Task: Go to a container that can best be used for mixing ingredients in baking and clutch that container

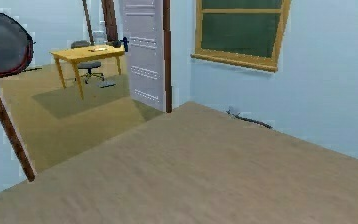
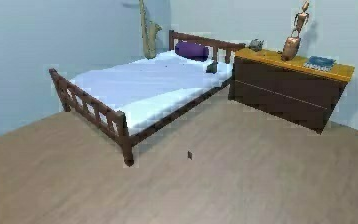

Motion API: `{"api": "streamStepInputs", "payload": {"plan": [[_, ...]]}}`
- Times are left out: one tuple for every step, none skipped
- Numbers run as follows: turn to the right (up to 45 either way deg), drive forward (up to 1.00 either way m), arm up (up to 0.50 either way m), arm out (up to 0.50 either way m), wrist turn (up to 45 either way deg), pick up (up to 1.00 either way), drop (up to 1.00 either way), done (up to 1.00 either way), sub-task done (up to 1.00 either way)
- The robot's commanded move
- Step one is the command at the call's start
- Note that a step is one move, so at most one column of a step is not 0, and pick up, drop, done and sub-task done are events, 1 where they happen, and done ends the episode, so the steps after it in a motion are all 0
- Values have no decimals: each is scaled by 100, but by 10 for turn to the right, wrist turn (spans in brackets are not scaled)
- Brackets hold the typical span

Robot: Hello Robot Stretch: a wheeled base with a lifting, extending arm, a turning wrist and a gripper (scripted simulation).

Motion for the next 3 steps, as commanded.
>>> {"api": "streamStepInputs", "payload": {"plan": [[450,0,0,0,0,0,0,0,0],[390,0,0,0,0,0,0,0,0],[0,20,0,0,0,0,0,0,0]]}}
